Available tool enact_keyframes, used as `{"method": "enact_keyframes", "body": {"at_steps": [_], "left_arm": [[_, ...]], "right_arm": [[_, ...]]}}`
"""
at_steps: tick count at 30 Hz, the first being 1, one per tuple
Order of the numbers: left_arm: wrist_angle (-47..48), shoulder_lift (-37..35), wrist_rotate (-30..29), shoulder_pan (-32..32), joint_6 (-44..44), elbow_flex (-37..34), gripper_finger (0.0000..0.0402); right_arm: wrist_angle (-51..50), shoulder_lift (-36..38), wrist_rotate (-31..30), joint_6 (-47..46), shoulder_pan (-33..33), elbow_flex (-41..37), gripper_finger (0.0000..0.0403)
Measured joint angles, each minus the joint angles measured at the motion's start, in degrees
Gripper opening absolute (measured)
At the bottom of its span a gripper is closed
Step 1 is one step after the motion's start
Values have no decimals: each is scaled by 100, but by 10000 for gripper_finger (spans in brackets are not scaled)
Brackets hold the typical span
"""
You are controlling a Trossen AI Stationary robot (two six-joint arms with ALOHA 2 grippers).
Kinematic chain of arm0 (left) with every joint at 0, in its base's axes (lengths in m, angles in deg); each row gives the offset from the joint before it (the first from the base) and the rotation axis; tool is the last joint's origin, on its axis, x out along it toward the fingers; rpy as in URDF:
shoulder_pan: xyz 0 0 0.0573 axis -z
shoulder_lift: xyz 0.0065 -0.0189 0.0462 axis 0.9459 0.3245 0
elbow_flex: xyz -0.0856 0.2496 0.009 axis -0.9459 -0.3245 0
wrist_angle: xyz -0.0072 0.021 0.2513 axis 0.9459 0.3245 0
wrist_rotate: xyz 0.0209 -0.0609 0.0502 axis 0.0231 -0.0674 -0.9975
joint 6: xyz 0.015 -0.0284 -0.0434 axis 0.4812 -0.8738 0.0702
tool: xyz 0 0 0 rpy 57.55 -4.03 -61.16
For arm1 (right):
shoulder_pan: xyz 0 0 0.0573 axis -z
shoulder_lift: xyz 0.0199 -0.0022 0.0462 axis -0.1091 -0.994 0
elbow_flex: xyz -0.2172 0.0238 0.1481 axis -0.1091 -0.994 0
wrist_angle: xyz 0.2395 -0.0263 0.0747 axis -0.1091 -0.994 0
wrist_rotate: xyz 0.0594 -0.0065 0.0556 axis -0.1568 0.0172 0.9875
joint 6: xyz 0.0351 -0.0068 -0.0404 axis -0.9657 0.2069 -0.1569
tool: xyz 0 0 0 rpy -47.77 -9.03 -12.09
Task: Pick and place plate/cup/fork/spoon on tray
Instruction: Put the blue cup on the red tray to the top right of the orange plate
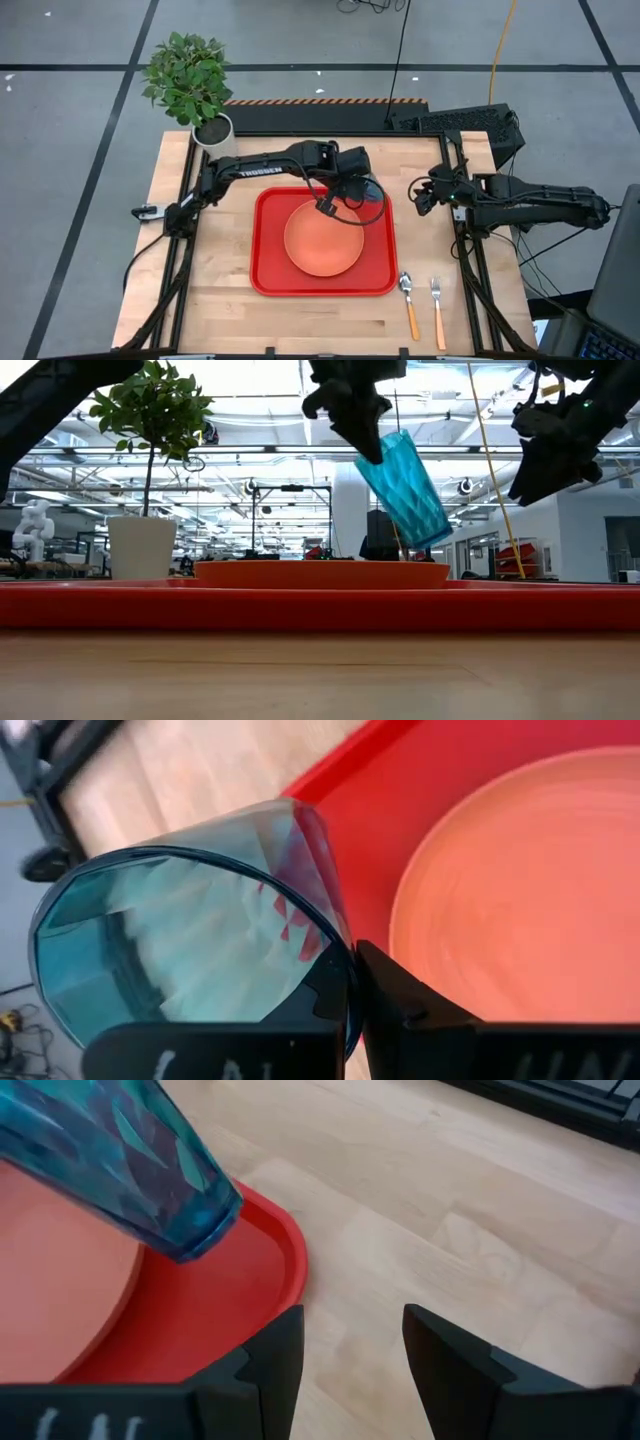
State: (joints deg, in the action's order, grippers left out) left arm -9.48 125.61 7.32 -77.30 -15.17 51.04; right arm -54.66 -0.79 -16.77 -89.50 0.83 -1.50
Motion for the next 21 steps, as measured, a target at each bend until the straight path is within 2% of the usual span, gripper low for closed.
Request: {"method": "enact_keyframes", "body": {"at_steps": [7, 9, 12, 14, 16, 19, 21], "left_arm": [[259, -10, 4, 41, -106, 14, 8], [401, -12, 0, 53, -106, 14, 8], [599, -12, 4, 69, -57, 14, 8], [640, -12, 7, 74, -58, 14, 8], [696, -12, -8, 69, -80, 14, 8], [776, -12, -218, 74, -47, 12, 8], [745, -12, -380, 81, 49, 12, 8]], "right_arm": [[703, -72, 25, 589, -4, 0, 164], [1136, -154, 277, 1251, -9, 0, 164], [1913, -377, 1109, 2940, -44, 0, 164], [2252, -546, 1413, 3594, -137, 0, 164], [2575, -690, 1369, 3443, -168, 0, 164], [3126, -754, 1005, 2307, -43, 56, 164], [3357, -761, 1073, 1838, 55, 173, 164]]}}
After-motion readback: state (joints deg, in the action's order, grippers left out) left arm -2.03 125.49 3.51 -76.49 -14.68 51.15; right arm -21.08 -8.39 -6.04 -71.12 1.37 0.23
